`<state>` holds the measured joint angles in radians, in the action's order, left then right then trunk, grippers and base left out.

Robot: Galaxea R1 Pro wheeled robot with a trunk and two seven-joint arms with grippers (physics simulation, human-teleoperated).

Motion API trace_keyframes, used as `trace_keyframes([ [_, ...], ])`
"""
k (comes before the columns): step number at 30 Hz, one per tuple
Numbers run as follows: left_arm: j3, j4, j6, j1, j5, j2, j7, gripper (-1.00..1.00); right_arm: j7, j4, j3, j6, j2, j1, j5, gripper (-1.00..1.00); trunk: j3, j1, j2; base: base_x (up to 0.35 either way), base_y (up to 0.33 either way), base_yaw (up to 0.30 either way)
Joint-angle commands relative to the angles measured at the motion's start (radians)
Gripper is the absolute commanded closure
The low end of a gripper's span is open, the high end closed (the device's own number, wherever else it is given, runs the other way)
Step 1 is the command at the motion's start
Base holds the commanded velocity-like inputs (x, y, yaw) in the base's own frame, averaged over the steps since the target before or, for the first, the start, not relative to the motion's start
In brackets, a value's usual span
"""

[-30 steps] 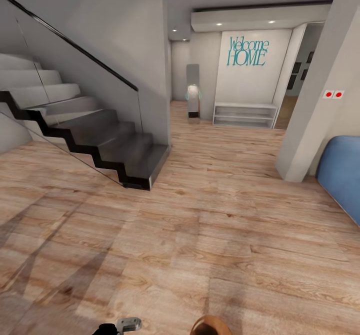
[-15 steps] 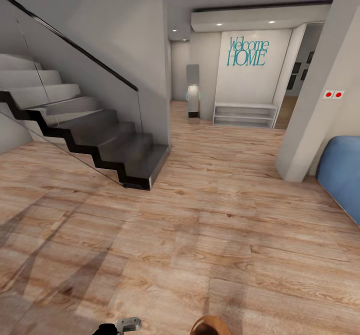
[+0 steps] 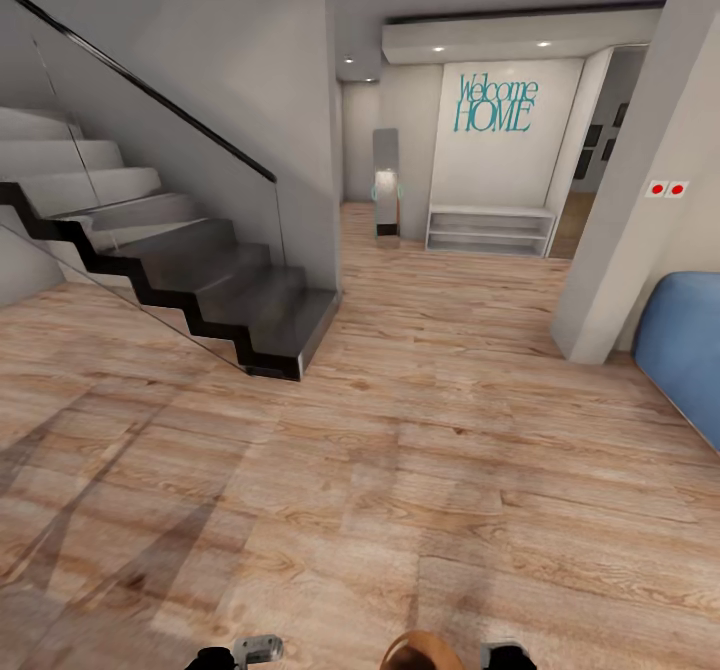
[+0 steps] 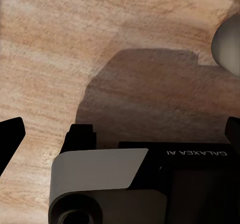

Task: Put the three can of soda from the living room inside the tash can in the kitchen.

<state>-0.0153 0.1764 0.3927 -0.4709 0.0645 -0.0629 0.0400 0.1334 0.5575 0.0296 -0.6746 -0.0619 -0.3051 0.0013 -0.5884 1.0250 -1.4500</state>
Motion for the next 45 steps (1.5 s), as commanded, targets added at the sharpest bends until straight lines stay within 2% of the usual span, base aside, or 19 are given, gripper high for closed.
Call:
trace_keyframes([
  [1, 0.0, 0.0, 0.0, 0.0, 0.0, 0.0, 0.0, -1.0, 0.002, -0.005, 0.0, 0.001, 0.001, -0.011, 0.0, -1.0, 0.0, 0.0, 0.0, 0.0, 0.0, 0.0],
  [8, 0.0, 0.0, 0.0, 0.0, 0.0, 0.0, 0.0, -1.0, 0.043, -0.12, -0.002, 0.011, 0.008, -0.117, -0.002, -1.0, 0.0, 0.0, 0.0, 0.0, 0.0, 0.0],
  [11, 0.0, 0.0, 0.0, 0.0, 0.0, 0.0, 0.0, -1.0, 0.047, -0.146, -0.003, 0.013, 0.01, -0.138, -0.003, -1.0, 0.0, 0.0, 0.0, 0.0, 0.0, 0.0],
  [25, 0.0, 0.0, 0.0, 0.0, 0.0, 0.0, 0.0, -1.0, 0.05, -0.209, -0.003, 0.061, 0.011, -0.151, -0.004, -1.0, 0.0, 0.0, 0.0, 0.0, 0.0, 0.0],
  [40, 0.0, 0.001, -0.001, 0.0, 0.0, 0.0, 0.0, -1.0, 0.051, -0.23, 0.001, 0.078, -0.003, -0.153, -0.003, -1.0, 0.0, 0.0, 0.0, 0.0, 0.0, 0.0],
  [45, 0.0, 0.001, -0.002, 0.0, 0.0, 0.0, 0.0, -1.0, 0.05, -0.223, 0.002, 0.08, -0.016, -0.156, -0.001, -1.0, 0.0, 0.0, 0.0, 0.0, 0.0, 0.0],
])
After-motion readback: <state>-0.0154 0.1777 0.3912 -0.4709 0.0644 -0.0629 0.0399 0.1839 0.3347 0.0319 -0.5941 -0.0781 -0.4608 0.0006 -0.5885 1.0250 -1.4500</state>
